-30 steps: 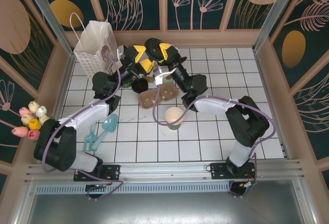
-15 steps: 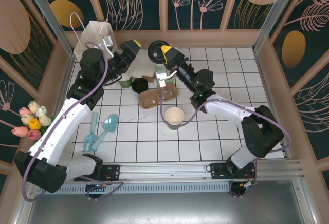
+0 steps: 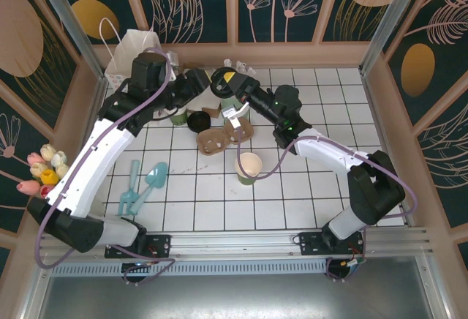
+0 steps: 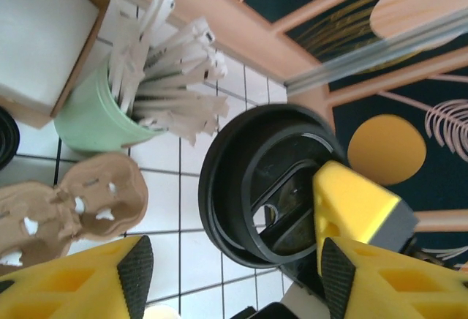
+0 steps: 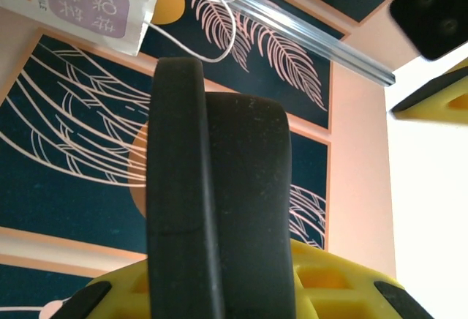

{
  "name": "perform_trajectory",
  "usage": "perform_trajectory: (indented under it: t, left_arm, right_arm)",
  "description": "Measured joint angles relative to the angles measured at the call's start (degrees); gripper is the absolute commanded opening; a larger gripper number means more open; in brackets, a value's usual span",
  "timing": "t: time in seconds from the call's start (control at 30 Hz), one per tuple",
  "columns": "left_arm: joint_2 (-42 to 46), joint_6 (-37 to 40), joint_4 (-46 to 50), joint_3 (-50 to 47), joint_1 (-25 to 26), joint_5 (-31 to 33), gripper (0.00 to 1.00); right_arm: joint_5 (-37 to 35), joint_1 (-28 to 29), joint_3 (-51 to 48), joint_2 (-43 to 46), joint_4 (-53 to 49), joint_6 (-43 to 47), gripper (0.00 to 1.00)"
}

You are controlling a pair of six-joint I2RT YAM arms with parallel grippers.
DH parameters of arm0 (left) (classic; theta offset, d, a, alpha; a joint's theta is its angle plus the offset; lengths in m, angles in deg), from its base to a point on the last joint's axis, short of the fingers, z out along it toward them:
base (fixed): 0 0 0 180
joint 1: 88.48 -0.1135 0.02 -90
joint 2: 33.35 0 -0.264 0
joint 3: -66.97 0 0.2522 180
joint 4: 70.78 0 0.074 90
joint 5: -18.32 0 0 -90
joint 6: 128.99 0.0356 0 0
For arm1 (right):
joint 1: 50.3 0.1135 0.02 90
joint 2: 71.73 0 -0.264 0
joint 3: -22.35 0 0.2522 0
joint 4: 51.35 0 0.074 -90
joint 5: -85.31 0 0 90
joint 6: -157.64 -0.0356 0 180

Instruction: Pack the takeout coffee

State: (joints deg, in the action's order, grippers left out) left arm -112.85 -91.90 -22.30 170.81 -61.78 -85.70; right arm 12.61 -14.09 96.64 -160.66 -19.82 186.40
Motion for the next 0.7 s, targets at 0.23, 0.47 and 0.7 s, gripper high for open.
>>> perform_trajectory:
  t: [0.23,0.47,0.7]
  left_arm:
    - [-4.39,-1.22,3.15,2.38,0.0,-2.54,0.57]
    - [-6.21,-2.67,3.85,5.05,0.0,-5.27,0.48]
    - [-7.52,-2.67,7.13,8.63,0.0,-5.11,0.46]
  right_arm:
    - [1.25,0.39,3.3,-1.99,-0.98,0.83,0.19]
    - [1.88,1.09,3.82,-3.23,-2.4,0.94,0.22]
    - [1.92,1.18,4.13,-3.28,-2.27,0.94,0.21]
